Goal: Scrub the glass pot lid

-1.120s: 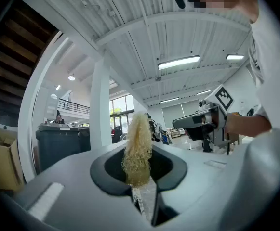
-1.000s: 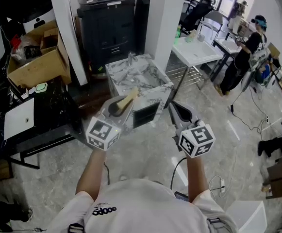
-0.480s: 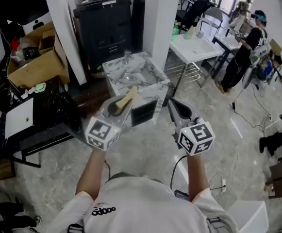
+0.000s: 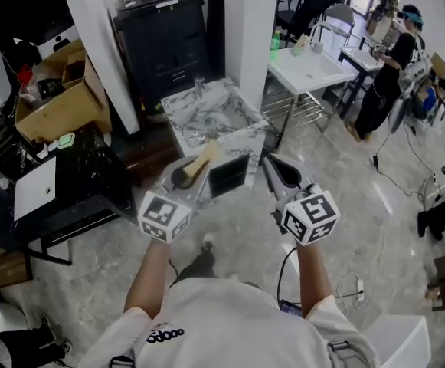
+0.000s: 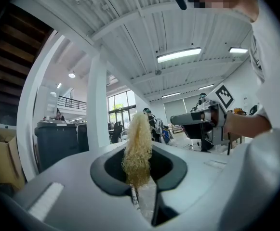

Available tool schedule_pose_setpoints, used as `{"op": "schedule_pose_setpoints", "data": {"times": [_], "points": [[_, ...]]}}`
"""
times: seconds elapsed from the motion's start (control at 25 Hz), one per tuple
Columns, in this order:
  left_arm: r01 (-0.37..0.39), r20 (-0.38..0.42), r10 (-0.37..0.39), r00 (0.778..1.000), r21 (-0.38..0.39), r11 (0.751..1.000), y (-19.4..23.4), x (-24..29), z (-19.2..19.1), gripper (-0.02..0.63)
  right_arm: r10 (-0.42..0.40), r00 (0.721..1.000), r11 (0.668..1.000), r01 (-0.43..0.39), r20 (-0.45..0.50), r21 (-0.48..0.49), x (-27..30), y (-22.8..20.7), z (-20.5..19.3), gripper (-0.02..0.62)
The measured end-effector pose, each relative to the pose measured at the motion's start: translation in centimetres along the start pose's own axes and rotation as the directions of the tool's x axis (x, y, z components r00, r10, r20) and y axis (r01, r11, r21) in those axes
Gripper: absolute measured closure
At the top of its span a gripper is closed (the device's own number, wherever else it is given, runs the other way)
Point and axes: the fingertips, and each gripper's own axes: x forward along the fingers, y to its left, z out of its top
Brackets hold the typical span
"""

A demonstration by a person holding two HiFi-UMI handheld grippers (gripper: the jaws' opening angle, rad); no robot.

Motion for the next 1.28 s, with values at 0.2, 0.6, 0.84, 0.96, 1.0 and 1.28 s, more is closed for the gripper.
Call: {"op": "schedule_pose_setpoints", "data": {"times": [0.2, 0.6, 0.84, 0.96, 1.0, 1.28], "points": [[-0.004, 0.005, 0.004, 1.0, -0.009, 1.0, 0.3, 1.2, -0.2, 0.537, 0.041, 0.999, 0.999, -0.041, -0.029, 0.01, 0.9, -0.2, -0.7, 0.592], [-0.024, 0.03, 0.024, 0.999, -0.012, 1.0, 4.6, 5.6, -1.1, 0.537, -0.051, 0.998, 0.997, 0.052, -0.022, 0.049, 4.9, -5.6, -1.1, 0.594], [-0.024, 0.029, 0.025, 0.999, -0.032, 0.999, 8.7, 10.2, -2.7, 0.537, -0.085, 0.996, 0.996, 0.086, -0.037, 0.011, 9.1, -9.4, -1.3, 0.594], [-0.027, 0.032, 0.027, 0.999, -0.025, 0.999, 11.7, 12.5, -2.6, 0.536, -0.085, 0.995, 0.996, 0.086, -0.047, 0.014, 12.3, -11.3, -1.1, 0.593], [-0.028, 0.034, 0.029, 0.999, -0.026, 0.999, 12.7, 13.3, -2.6, 0.537, -0.087, 0.995, 0.996, 0.087, -0.048, 0.011, 13.4, -11.9, -0.9, 0.592], [-0.03, 0.03, 0.031, 0.999, -0.045, 0.999, 19.2, 17.6, -2.9, 0.537, -0.089, 0.994, 0.995, 0.091, -0.061, 0.03, 19.8, -14.7, -0.3, 0.592]]}}
